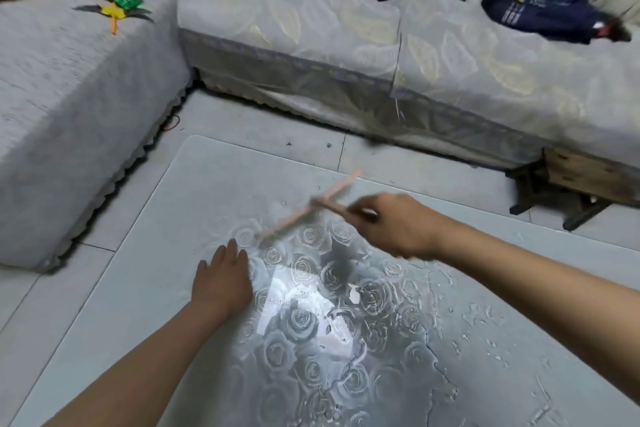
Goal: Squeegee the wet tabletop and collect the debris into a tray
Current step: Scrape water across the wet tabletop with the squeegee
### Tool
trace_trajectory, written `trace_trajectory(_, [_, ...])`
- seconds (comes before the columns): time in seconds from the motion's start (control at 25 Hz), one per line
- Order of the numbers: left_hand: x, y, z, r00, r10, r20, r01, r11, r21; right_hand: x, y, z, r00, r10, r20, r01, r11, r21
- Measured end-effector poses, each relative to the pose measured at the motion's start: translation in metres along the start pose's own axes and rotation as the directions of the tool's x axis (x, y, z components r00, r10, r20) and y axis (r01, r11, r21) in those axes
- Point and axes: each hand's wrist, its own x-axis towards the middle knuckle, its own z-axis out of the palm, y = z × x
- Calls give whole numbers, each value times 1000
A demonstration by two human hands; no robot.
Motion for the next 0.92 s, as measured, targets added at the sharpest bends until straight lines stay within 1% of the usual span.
trace_trajectory(0.04, [5,1,-1,1000,-6,10,6,1000,19,25,-11,2,999,14,-31,-13,999,42])
trace_trajectory(0.12, [9,1,1,999,-16,33,14,997,79,66,-25,12,998,67,-20,-64,988,143])
trace_trajectory(0.16, [12,-2,3,999,-8,33,4,993,117,75,-28,20,997,75,-9,-73,987,143])
trace_trajectory(0.2, [13,-4,4,1000,12,23,-15,989,148,74,-25,27,997,77,0,-77,992,103])
trace_trajectory(0.28, [15,-9,5,998,60,16,-62,980,190,49,-10,34,996,86,23,-86,996,17])
trace_trajectory(0.36, [13,-12,7,996,80,26,-84,974,210,6,13,31,989,129,74,-128,992,-20])
trace_trajectory(0.44, [12,-13,8,996,85,30,-89,970,227,-36,23,20,960,212,184,-204,977,-58])
trace_trajectory(0.48, [12,-13,8,996,88,24,-91,967,237,-47,22,13,952,223,210,-212,974,-75])
trace_trajectory(0.52, [13,-13,9,996,94,14,-94,966,240,-48,19,6,959,196,205,-185,980,-75])
trace_trajectory(0.56, [15,-12,10,995,101,3,-99,966,237,-39,15,0,975,149,167,-137,987,-84])
trace_trajectory(0.64, [17,-10,13,996,92,5,-91,972,218,1,-1,-9,996,50,68,-42,993,-110])
trace_trajectory(0.68, [18,-9,14,997,82,13,-83,974,213,25,-10,-13,999,42,24,-39,993,-115])
trace_trajectory(0.8, [18,-10,18,997,73,6,-73,973,219,82,-21,-15,990,140,-26,-141,989,-39])
trace_trajectory(0.84, [18,-9,20,997,75,-4,-72,974,215,83,-14,-12,986,164,-30,-164,986,-15])
trace_trajectory(0.92, [17,-9,20,997,72,-5,-70,977,202,61,9,-2,988,156,2,-156,988,0])
